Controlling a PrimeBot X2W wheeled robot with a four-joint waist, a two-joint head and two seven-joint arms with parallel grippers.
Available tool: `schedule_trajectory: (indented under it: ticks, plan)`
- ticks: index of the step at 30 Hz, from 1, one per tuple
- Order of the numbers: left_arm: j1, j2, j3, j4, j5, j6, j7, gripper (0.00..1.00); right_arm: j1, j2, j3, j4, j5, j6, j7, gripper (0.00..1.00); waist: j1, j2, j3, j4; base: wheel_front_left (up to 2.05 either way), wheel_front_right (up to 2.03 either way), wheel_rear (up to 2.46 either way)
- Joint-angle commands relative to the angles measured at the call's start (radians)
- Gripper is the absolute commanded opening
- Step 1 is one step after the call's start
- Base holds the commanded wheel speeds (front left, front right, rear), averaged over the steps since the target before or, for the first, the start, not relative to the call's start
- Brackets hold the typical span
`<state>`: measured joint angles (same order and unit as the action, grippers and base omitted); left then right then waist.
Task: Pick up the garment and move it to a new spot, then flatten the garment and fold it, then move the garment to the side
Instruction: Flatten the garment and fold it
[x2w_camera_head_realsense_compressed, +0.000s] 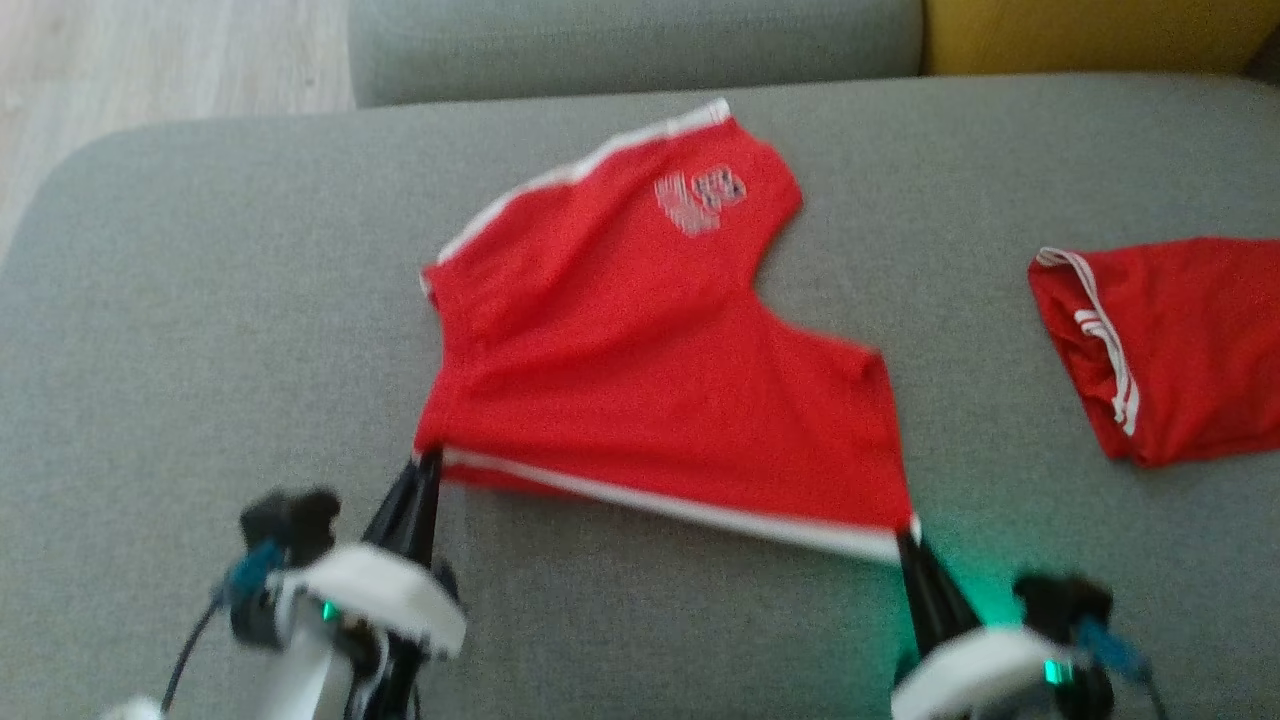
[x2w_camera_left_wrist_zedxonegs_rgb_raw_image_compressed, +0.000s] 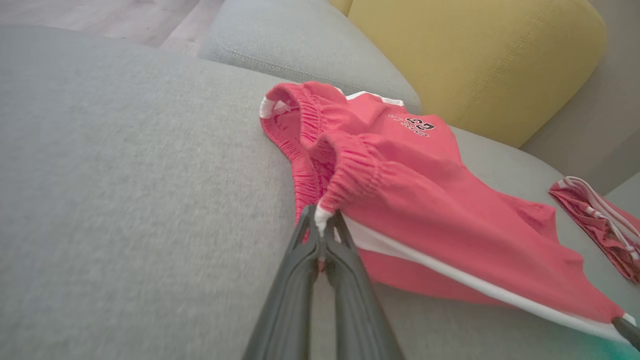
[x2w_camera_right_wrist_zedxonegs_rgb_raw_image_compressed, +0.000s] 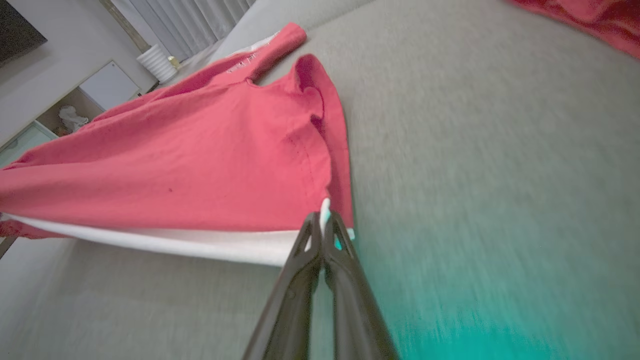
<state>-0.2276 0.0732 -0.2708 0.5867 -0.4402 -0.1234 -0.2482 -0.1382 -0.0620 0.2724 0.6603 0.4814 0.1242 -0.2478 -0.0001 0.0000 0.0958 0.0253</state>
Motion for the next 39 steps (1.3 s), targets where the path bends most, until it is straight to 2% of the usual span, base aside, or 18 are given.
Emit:
schedule_trajectory:
  ticks: [1, 7, 12, 16, 20, 25, 28, 35, 39]
  plan:
    - [0.027, 0.034, 0.051, -0.078, 0.008, 0.002, -0.013, 0.0, 0.062, 0.012, 0.001, -0.086, -0.021, 0.007, -0.001, 0.0, 0.0001, 0.0, -0.027, 0.003, 0.0, 0.0, 0.0]
    - [0.236, 0.043, 0.082, -0.288, -0.02, 0.065, 0.006, 0.0, 0.338, 0.012, -0.083, -0.429, -0.077, 0.007, 0.131, 0.0, 0.0001, 0.0, -0.055, -0.002, 0.0, 0.0, 0.0]
    - [0.369, 0.044, 0.084, -0.456, -0.035, 0.12, 0.07, 0.0, 0.481, 0.012, -0.138, -0.672, -0.118, 0.007, 0.26, 0.0, 0.0001, 0.0, -0.062, -0.004, 0.0, 0.0, 0.0]
    - [0.406, 0.057, 0.084, -0.542, -0.031, 0.148, 0.112, 0.0, 0.511, 0.012, -0.181, -0.768, -0.121, 0.007, 0.308, 0.0, 0.0001, 0.0, -0.049, 0.002, 0.0, 0.0, 0.0]
    - [0.384, 0.067, 0.074, -0.572, -0.028, 0.157, 0.162, 0.0, 0.456, 0.012, -0.203, -0.804, -0.154, 0.007, 0.326, 0.0, 0.0001, 0.0, -0.019, 0.009, 0.0, 0.0, 0.0]
    - [0.297, 0.069, 0.073, -0.562, -0.041, 0.152, 0.205, 0.0, 0.31, 0.012, -0.212, -0.802, -0.192, 0.007, 0.348, 0.0, 0.0001, 0.0, 0.031, 0.029, 0.0, 0.0, 0.0]
    - [0.187, 0.07, 0.075, -0.523, -0.051, 0.146, 0.24, 0.0, 0.115, -0.019, -0.174, -0.73, -0.207, 0.007, 0.391, 0.0, 0.0001, 0.0, 0.086, 0.049, 0.0, 0.0, 0.0]
    - [-0.013, 0.044, 0.087, -0.441, -0.09, 0.119, 0.235, 0.0, -0.271, -0.109, -0.077, -0.475, -0.176, 0.007, 0.44, 0.0, 0.0001, 0.0, 0.216, 0.097, 0.0, 0.0, 0.0]
    - [-0.131, 0.025, 0.079, -0.35, -0.111, 0.088, 0.211, 0.0, -0.469, -0.127, -0.029, -0.292, -0.147, 0.007, 0.414, 0.0, 0.0001, 0.0, 0.278, 0.139, 0.0, 0.0, 0.0]
